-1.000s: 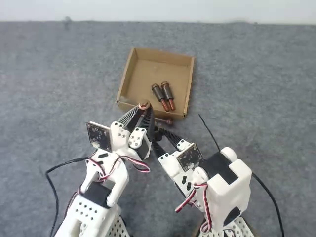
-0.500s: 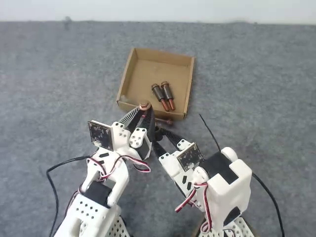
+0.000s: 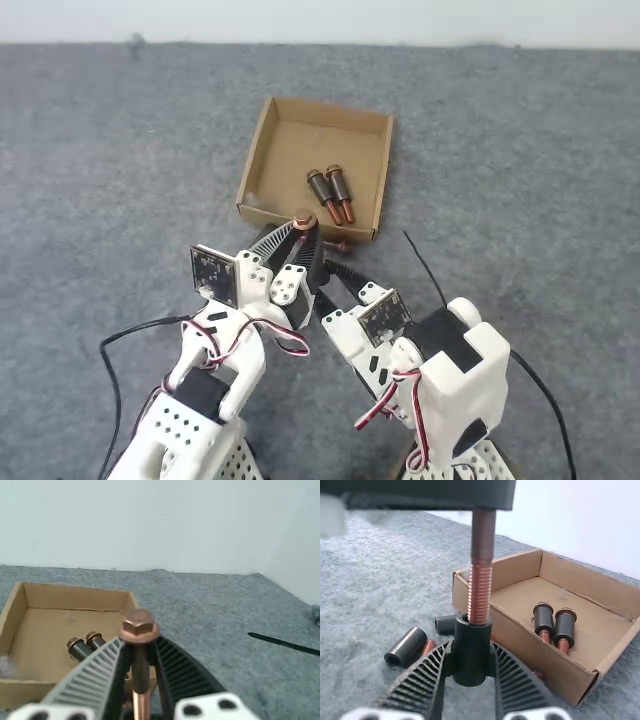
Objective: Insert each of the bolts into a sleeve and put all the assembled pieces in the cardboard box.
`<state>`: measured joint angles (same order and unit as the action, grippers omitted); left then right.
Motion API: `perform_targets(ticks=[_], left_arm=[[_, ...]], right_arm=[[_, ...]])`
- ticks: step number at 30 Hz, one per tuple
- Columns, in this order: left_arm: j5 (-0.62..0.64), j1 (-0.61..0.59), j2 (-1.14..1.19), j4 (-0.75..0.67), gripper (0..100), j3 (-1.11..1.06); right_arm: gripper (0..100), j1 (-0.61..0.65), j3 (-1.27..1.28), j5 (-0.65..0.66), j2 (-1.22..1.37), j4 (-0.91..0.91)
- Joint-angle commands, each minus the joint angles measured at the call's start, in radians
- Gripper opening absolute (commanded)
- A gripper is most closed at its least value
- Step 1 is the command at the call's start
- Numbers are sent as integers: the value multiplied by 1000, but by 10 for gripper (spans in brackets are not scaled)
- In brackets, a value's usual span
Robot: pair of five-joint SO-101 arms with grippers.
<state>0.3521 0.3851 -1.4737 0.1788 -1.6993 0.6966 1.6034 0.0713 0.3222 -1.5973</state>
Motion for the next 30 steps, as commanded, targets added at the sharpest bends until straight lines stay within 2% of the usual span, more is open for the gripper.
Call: perform_targets(ticks=[1, 13, 18, 30], left_arm=[[-8, 8, 5, 3, 11, 13], [-12, 8, 5, -3, 11, 13], [-8, -37, 6, -46, 10, 8], [-8, -32, 8, -8, 10, 8]], right_arm=[[6, -15, 25, 14, -44, -27], [6, -12, 25, 14, -44, -27], [6, -12, 25, 14, -44, -27], [6, -13, 25, 14, -44, -27]])
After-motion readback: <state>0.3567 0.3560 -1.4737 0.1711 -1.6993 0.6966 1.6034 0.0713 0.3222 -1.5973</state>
